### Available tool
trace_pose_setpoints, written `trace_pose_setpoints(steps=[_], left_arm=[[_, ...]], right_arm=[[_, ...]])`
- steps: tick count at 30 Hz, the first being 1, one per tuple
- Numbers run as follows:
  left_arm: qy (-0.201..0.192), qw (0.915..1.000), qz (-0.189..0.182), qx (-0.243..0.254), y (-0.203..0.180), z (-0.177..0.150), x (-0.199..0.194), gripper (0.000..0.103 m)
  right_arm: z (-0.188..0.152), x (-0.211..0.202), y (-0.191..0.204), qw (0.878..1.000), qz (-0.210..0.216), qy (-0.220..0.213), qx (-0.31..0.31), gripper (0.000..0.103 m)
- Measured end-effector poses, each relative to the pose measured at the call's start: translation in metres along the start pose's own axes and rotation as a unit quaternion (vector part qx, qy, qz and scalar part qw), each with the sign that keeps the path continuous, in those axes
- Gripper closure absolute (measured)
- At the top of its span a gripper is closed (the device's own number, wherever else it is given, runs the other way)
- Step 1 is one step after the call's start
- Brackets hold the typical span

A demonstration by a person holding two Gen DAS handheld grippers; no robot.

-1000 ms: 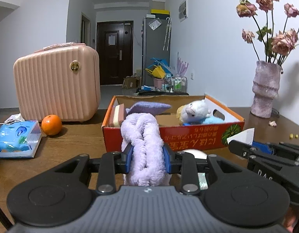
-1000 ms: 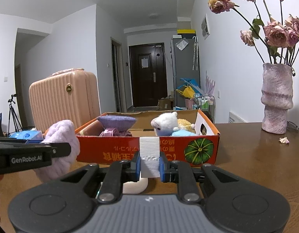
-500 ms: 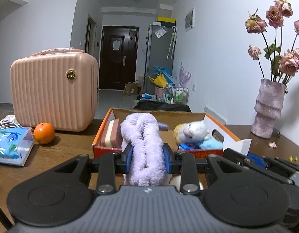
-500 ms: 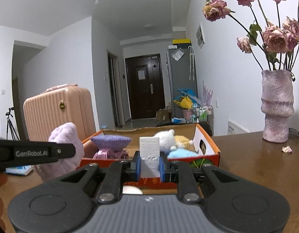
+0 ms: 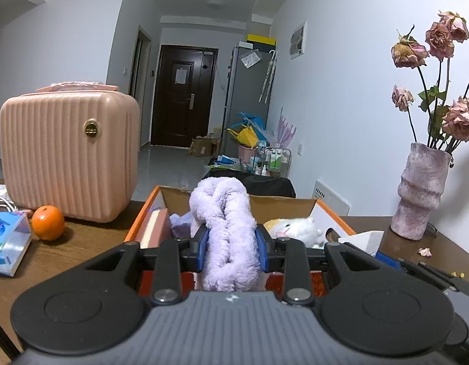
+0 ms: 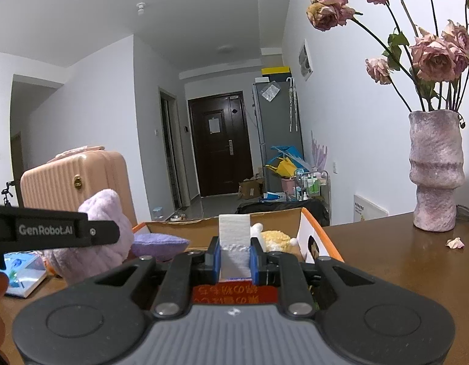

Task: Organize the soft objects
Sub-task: 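Lift and carry the wristband and foam block with both tools over the box, then open both tools to drop the wristband and foam block into the box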

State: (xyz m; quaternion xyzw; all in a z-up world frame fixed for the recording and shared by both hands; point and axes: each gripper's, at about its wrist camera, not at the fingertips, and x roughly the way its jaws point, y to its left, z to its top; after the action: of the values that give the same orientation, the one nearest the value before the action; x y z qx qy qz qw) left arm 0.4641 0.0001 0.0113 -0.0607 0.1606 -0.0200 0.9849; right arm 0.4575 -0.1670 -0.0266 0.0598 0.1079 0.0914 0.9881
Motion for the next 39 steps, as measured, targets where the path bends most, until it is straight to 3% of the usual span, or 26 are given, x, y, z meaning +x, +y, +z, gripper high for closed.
trace_pose_setpoints(steps=[39], left_arm=[[0.004, 0.9998, -0.017, -0.007, -0.021, 0.035, 0.112, 0.071]], right_arm=[[0.027, 0.108, -0.043, 0.999, -0.032, 0.010, 0.003, 0.085]])
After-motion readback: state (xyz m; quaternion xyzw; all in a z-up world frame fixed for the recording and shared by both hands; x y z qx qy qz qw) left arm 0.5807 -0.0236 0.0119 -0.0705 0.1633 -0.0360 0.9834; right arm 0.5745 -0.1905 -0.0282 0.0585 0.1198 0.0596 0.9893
